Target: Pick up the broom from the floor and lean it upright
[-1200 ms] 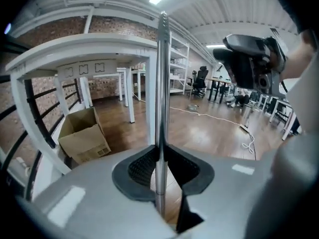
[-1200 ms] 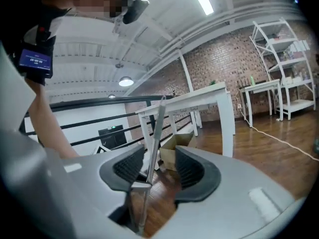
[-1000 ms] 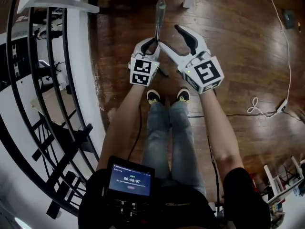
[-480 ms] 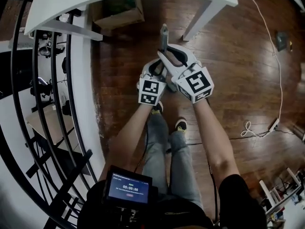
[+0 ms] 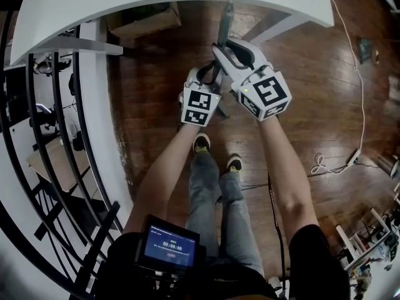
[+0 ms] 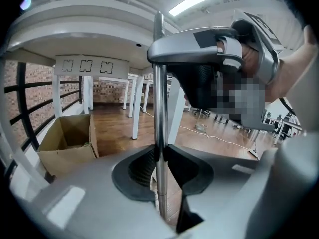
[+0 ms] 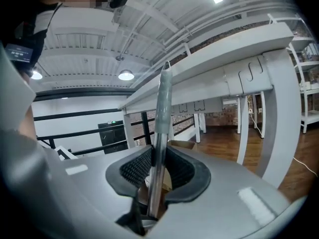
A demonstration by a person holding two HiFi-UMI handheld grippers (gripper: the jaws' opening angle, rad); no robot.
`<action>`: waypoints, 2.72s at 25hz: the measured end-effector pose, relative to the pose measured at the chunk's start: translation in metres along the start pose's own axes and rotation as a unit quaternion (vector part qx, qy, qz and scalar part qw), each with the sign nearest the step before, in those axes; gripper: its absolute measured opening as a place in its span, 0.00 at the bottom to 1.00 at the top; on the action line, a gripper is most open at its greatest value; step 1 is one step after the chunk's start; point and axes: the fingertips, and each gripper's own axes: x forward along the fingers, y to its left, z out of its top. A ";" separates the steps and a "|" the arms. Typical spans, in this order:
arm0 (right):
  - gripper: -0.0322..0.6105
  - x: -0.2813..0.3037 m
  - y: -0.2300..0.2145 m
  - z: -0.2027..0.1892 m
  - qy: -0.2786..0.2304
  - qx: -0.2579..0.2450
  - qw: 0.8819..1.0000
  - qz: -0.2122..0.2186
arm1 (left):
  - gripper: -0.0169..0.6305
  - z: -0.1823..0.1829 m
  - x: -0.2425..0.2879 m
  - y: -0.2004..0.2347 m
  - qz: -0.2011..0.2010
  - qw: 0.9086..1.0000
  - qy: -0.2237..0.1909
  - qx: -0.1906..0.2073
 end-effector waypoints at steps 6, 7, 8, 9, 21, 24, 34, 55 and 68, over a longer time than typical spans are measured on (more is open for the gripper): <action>0.20 -0.003 -0.012 -0.001 0.001 0.000 1.000 -0.004 | 0.17 0.004 0.011 -0.005 -0.016 1.000 -0.001 0.006; 0.20 -0.004 -0.011 -0.001 0.001 -0.002 1.000 -0.004 | 0.17 0.005 0.012 -0.005 -0.018 1.000 -0.003 0.010; 0.20 -0.003 -0.011 -0.002 0.002 -0.004 1.000 -0.002 | 0.18 0.005 0.012 -0.006 -0.020 1.000 -0.006 0.014; 0.21 -0.003 -0.011 -0.004 0.005 -0.006 1.000 0.000 | 0.19 0.006 0.012 -0.006 -0.022 1.000 -0.008 0.017; 0.29 -0.010 -0.013 -0.017 0.014 0.007 1.000 0.002 | 0.37 0.002 0.003 -0.002 -0.040 0.999 -0.008 0.028; 0.32 -0.023 -0.013 -0.014 0.017 0.003 1.000 0.006 | 0.37 -0.001 -0.016 0.007 -0.031 0.999 -0.003 0.036; 0.28 -0.133 0.016 0.039 -0.032 0.051 0.998 0.000 | 0.05 0.046 -0.186 -0.018 0.048 0.997 -0.063 -0.024; 0.05 -0.443 0.237 0.224 -0.128 0.008 0.987 0.095 | 0.05 0.253 -0.443 -0.359 0.063 0.980 -0.163 0.091; 0.05 -0.440 0.238 0.243 -0.144 -0.023 0.987 0.075 | 0.05 0.275 -0.433 -0.365 0.056 0.975 -0.185 0.109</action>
